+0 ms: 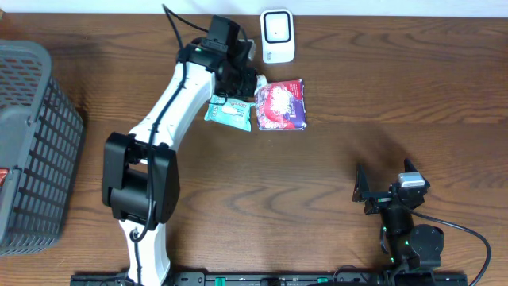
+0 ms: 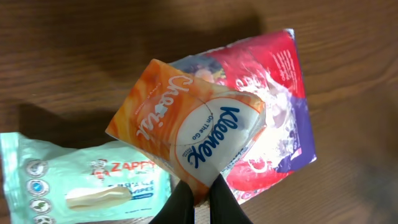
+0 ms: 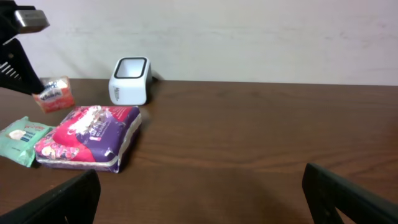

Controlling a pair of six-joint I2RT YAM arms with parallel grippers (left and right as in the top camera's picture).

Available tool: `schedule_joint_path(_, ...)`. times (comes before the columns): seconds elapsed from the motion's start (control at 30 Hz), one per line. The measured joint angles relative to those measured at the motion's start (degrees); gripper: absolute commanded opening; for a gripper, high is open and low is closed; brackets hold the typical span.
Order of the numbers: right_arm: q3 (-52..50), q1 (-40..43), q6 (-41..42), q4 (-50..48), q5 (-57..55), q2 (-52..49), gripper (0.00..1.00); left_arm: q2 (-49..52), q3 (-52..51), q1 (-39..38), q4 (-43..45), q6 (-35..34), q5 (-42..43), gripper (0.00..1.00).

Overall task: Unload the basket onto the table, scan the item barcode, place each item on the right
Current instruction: 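Carry the orange tissue pack to the scanner and release it, then reach into the basket and grasp the red candy bar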

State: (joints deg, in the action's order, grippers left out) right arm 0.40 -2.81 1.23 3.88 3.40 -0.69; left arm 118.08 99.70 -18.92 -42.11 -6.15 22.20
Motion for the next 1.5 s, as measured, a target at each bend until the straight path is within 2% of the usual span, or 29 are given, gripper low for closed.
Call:
schedule_joint_path(0.17, 0.00, 0.00, 0.00, 0.00, 0.00, 0.00, 0.99, 0.00, 0.00, -0.26, -0.20, 0.09, -0.02, 0.14)
schedule_joint_path(0.33, 0.00, 0.00, 0.00, 0.00, -0.02, 0.00, 0.99, 0.00, 0.00, -0.26, -0.59, 0.22, -0.98, 0.14)
schedule_joint_path(0.43, 0.00, 0.00, 0.00, 0.02, 0.00, 0.00, 0.99, 0.00, 0.00, -0.26, -0.94, 0.22, -4.37, 0.14)
schedule_joint_path(0.47, 0.00, 0.00, 0.00, 0.02, 0.00, 0.00, 0.99, 0.00, 0.00, -0.26, -1.07, 0.22, -5.70, 0.17)
schedule_joint_path(0.5, 0.00, 0.00, 0.00, 0.02, 0.00, 0.00, 0.99, 0.00, 0.00, -0.26, -1.25, 0.24, -6.73, 0.26)
schedule_joint_path(0.53, 0.00, 0.00, 0.00, 0.00, 0.00, 0.00, 0.99, 0.00, 0.00, -0.26, -1.44, 0.24, -7.56, 0.30)
schedule_joint_path(0.73, 0.00, 0.00, 0.00, 0.02, 0.00, 0.00, 0.99, 0.00, 0.00, -0.07, -1.55, 0.37, -9.88, 0.36)
schedule_joint_path(0.87, 0.00, 0.00, 0.00, 0.02, 0.00, 0.00, 0.99, -0.44, 0.72, 1.33, -2.32, 0.22, -10.38, 0.56)
schedule_joint_path(0.93, 0.00, 0.00, 0.00, 0.02, 0.00, 0.00, 0.99, -1.84, 1.40, 2.99, -2.49, 0.20, -10.51, 0.60)
schedule_joint_path(1.0, 0.00, 0.00, 0.00, 0.00, 0.00, 0.00, 0.99, -4.81, 2.43, 5.49, -2.27, 0.26, -10.60, 0.66)
schedule_joint_path(1.23, 0.00, 0.00, 0.00, 0.00, 0.00, 0.00, 0.99, -21.27, 5.09, 19.23, -1.20, 0.37, -14.29, 0.71)
schedule_joint_path(1.3, 0.00, 0.00, 0.00, 0.02, 0.00, 0.00, 0.99, -25.70, 5.75, 24.87, -1.53, 0.20, -15.23, 0.79)
schedule_joint_path(1.33, 0.00, 0.00, 0.00, 0.02, 0.00, 0.00, 0.99, -27.30, 5.81, 27.41, -1.73, 0.04, -15.45, 0.88)
schedule_joint_path(1.5, 0.00, 0.00, 0.00, 0.00, -0.02, 0.00, 0.99, -30.60, 5.90, 40.11, -3.17, -1.11, -17.88, 0.93)
